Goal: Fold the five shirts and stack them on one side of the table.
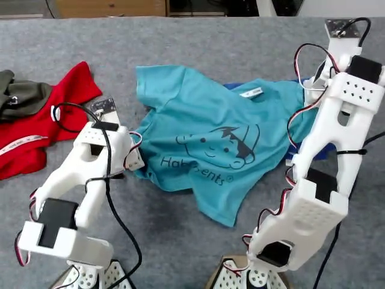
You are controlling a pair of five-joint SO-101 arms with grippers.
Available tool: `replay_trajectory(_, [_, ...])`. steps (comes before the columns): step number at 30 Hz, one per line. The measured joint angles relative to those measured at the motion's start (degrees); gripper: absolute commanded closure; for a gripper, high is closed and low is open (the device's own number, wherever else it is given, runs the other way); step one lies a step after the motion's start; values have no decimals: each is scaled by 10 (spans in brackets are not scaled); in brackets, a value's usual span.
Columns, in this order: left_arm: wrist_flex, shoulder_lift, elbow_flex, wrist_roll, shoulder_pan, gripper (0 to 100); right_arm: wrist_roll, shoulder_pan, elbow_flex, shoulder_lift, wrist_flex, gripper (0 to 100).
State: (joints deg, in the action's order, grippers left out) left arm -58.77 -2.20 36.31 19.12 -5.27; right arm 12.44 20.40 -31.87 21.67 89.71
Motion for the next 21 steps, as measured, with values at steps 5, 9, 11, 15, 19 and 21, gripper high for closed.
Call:
replay_trajectory(5, [-10,-17,-26,0,-10,983,0,0,0,0,0,998])
replay_trajectory(9, [-18,-18,-36,-38,-47,984,0,0,0,0,0,997])
replay_trajectory(11, [-33,-19,-38,-59,-62,981,0,0,0,0,0,997])
replay_trajectory(15, [-77,-23,-62,-61,-59,981,0,0,0,0,1,997])
replay_trajectory(19, [-170,-23,-135,-100,14,981,0,0,-7,0,30,997])
replay_trajectory(21, [-224,-23,-189,-143,69,981,0,0,-16,0,49,997])
